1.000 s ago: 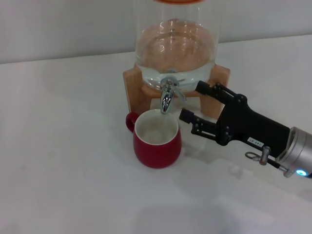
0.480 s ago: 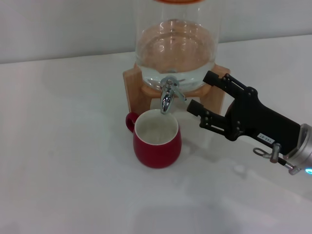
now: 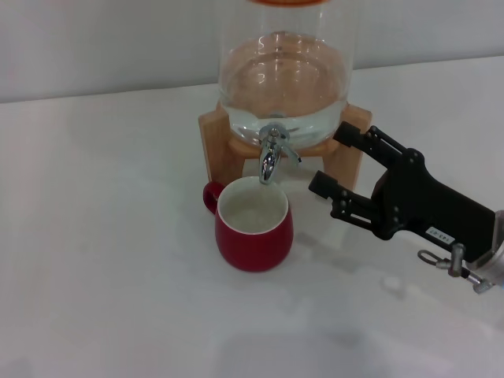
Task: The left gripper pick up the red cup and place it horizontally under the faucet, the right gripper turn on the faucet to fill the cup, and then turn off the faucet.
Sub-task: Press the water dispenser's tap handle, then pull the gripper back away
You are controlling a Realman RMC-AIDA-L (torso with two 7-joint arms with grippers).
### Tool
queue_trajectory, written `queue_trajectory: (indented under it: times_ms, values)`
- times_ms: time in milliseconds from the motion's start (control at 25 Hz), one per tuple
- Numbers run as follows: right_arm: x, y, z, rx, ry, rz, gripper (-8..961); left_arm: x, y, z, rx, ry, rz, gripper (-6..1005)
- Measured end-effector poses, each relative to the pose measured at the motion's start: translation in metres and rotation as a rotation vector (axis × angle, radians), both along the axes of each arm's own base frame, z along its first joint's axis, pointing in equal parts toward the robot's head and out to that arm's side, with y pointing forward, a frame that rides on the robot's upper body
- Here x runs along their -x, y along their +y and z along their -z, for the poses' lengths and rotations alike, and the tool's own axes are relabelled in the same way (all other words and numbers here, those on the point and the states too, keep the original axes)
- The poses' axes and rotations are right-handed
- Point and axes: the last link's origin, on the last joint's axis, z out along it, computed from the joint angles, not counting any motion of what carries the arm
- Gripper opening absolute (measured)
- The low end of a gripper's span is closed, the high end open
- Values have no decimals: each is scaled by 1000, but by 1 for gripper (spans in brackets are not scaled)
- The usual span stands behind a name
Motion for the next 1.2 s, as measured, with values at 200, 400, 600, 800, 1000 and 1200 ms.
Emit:
queue_trajectory:
  times_ms: [200,400,600,800,1000,1200]
  values:
    - [1,-4,3,19,0,-12,852,0,0,0,0,0,0,835]
    - [5,-8,10,53,-9,-35,852,0,0,1,6,2,3,835]
    - [9,-8,18,84,-23,-50,852,-1,1,2,11,3,7,835]
    - [16,-5,26,108,-44,-67,852,-2,1,3,17,4,11,834]
    - [22,-1,35,124,-76,-67,851,-3,2,3,20,5,14,834]
    - [22,2,36,122,-85,-54,851,-3,2,4,21,5,15,834]
